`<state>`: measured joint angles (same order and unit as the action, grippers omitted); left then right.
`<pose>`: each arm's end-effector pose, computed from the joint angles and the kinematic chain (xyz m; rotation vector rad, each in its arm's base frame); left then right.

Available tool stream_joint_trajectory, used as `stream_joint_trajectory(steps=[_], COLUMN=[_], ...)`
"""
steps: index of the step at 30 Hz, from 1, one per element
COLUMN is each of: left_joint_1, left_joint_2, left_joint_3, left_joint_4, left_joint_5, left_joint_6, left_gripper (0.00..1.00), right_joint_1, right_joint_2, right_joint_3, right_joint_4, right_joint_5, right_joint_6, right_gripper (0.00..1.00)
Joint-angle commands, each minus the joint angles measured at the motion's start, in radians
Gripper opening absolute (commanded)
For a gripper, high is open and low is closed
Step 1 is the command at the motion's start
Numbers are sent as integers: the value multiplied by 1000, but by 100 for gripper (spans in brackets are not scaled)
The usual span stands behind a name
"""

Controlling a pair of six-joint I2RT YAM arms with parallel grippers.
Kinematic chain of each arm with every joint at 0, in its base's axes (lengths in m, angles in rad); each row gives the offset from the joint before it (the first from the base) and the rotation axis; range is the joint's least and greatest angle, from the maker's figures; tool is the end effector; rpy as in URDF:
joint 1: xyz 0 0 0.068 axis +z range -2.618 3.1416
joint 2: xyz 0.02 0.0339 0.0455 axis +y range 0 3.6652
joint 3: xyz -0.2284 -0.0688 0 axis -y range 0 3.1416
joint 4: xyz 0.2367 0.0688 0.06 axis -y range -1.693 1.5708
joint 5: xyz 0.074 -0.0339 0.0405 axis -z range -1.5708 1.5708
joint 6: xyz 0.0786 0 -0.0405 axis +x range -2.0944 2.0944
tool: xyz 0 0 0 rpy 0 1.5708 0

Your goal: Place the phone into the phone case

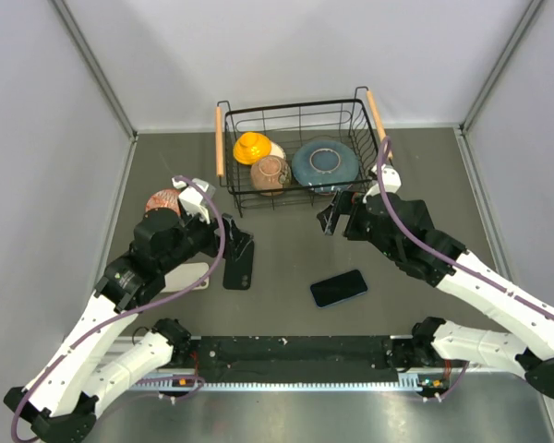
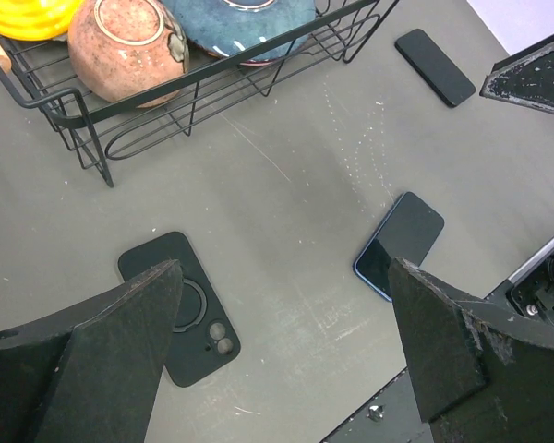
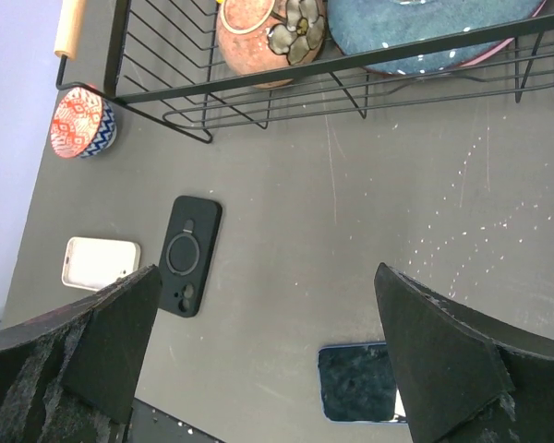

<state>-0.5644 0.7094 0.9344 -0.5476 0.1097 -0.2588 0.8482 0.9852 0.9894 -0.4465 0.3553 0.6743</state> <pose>0.1714 -0.1187 0.3253 0.3721 1.9108 -0.6583 0.1949 0.1797 0.3016 0.0534 2.0378 0.6210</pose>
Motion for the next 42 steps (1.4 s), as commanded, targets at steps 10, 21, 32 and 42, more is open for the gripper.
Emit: stream_joint_trajectory(steps=[10,21,32,42], left_joint_1=[4,-116,-472,-569], left_joint_2=[35,272,666,973], left_joint_3=[30,44,124,285], left_joint_4=[-23,-91,12,72], left_joint_5=[-145,-65,-255,-62], left_joint_6=[-17,35,154,230], left_gripper=[96,99,99,93], right_joint_1=[8,8,8,8], right_joint_2=[-8,-123,-449,-649], right_joint_3=[15,-84,-192,-219], right_joint_4=[3,-20,-64,-86], right_joint_5=[24,100,244,330], right_joint_6=[22,-42,-71,-73], right_gripper=[99,99,99,99])
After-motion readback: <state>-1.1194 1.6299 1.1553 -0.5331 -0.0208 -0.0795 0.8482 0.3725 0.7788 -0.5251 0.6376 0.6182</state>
